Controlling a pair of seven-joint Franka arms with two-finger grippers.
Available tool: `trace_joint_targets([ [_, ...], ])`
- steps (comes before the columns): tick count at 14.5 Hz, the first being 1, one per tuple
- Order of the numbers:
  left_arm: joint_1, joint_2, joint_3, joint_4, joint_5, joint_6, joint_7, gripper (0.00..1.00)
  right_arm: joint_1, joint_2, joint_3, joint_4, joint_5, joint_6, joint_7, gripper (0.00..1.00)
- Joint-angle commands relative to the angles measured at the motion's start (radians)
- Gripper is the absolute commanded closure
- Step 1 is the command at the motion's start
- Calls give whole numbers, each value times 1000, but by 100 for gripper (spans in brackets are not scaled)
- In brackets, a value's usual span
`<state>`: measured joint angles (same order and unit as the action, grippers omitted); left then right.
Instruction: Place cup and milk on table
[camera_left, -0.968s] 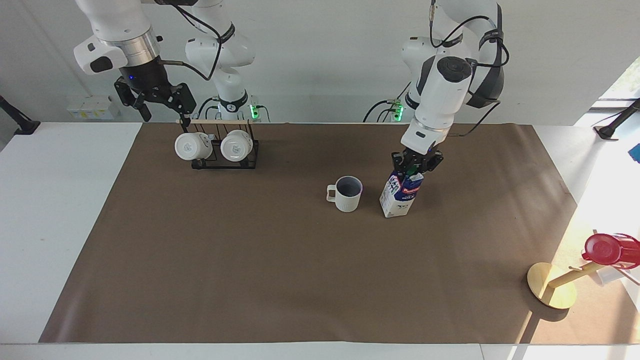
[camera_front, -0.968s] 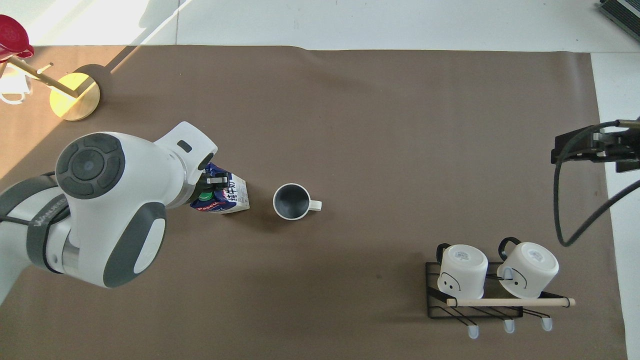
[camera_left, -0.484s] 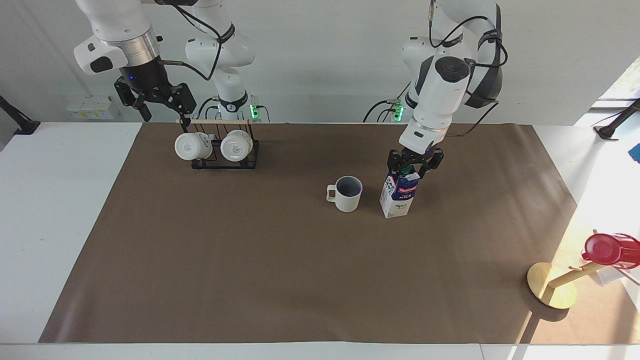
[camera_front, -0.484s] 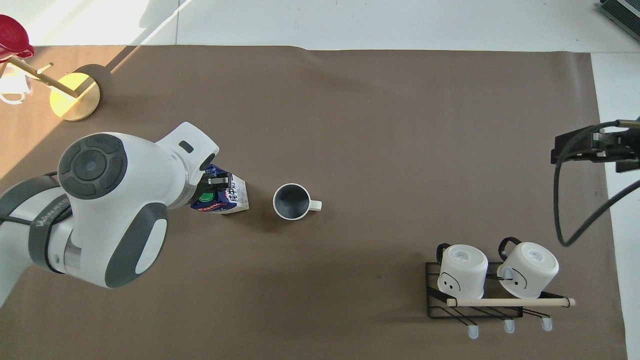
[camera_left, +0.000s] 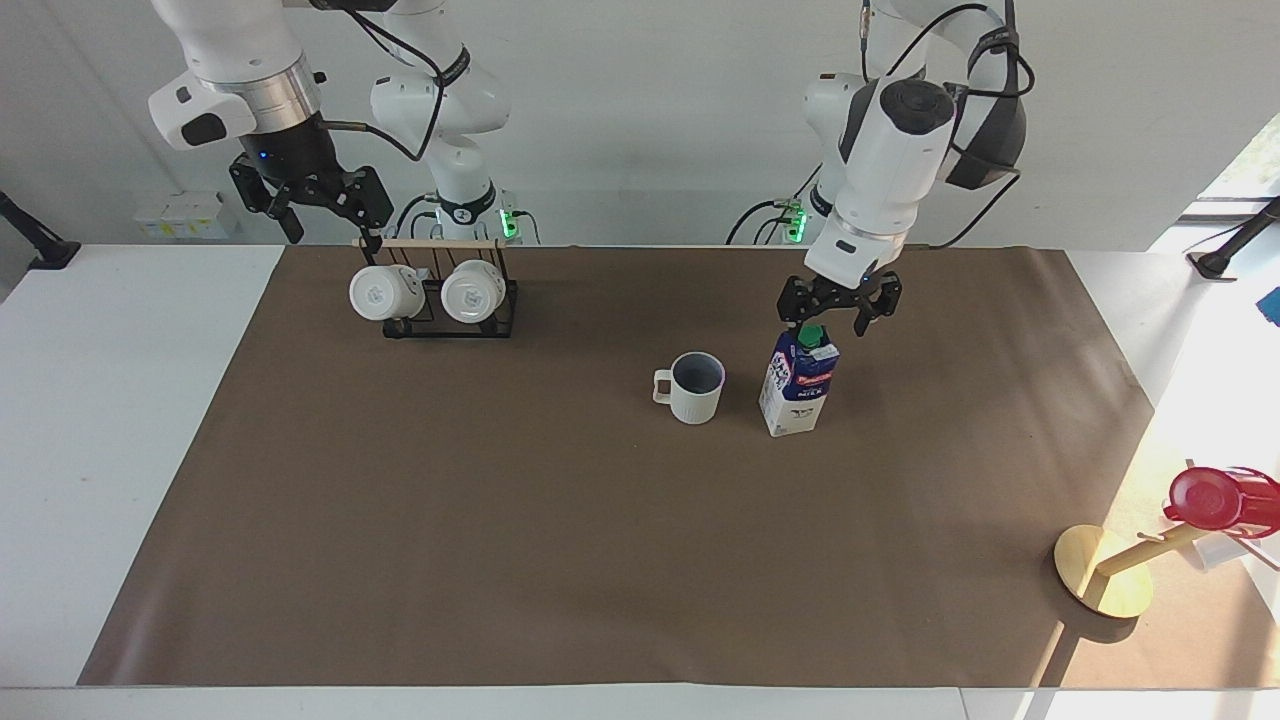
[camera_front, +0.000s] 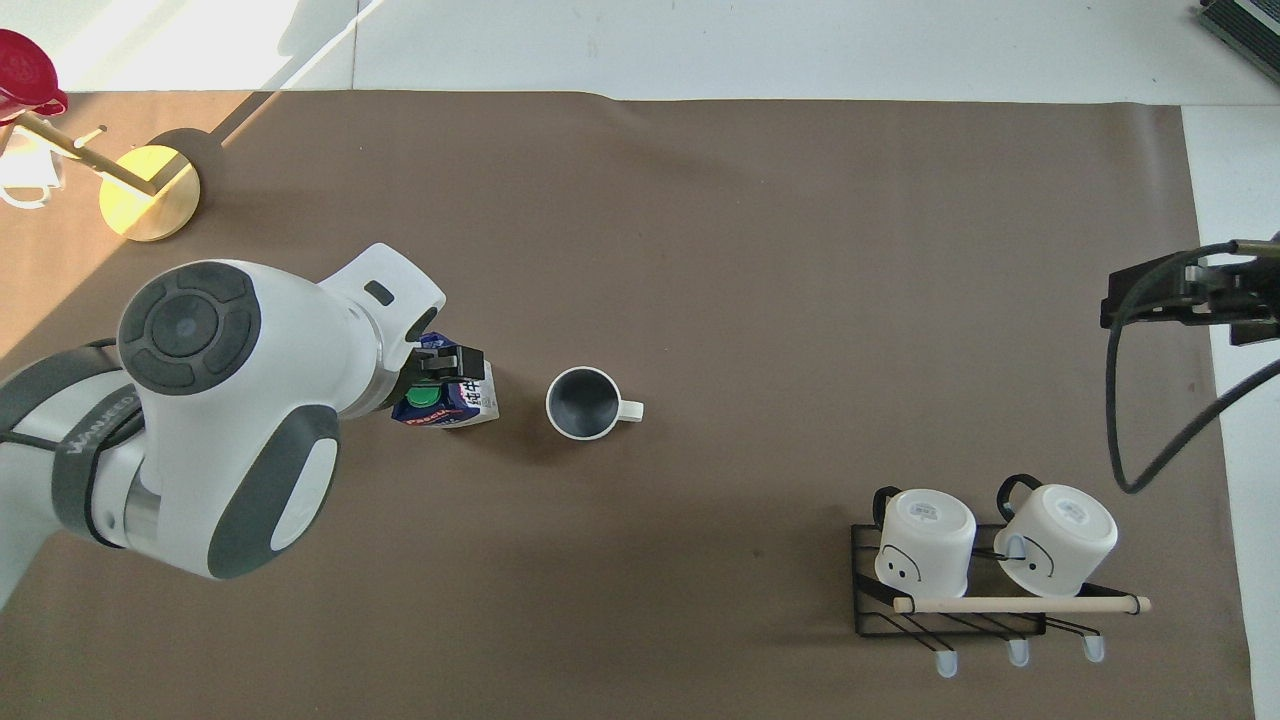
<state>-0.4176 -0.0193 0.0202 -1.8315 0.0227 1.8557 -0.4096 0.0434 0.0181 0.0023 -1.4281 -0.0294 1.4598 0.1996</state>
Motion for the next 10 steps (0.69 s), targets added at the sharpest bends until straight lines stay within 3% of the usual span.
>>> trace_joint_targets([
  [1,26,4,10,124,28,-140,81,0,-11,-20,7,-20,16,-4,-14,0],
  [7,141,-11,21,288,28,-318,239,0,-13,-20,7,-18,16,-1,-14,0],
  [10,201,-14,17,304,30,-375,319,0,-13,-20,7,-18,16,-2,-14,0],
])
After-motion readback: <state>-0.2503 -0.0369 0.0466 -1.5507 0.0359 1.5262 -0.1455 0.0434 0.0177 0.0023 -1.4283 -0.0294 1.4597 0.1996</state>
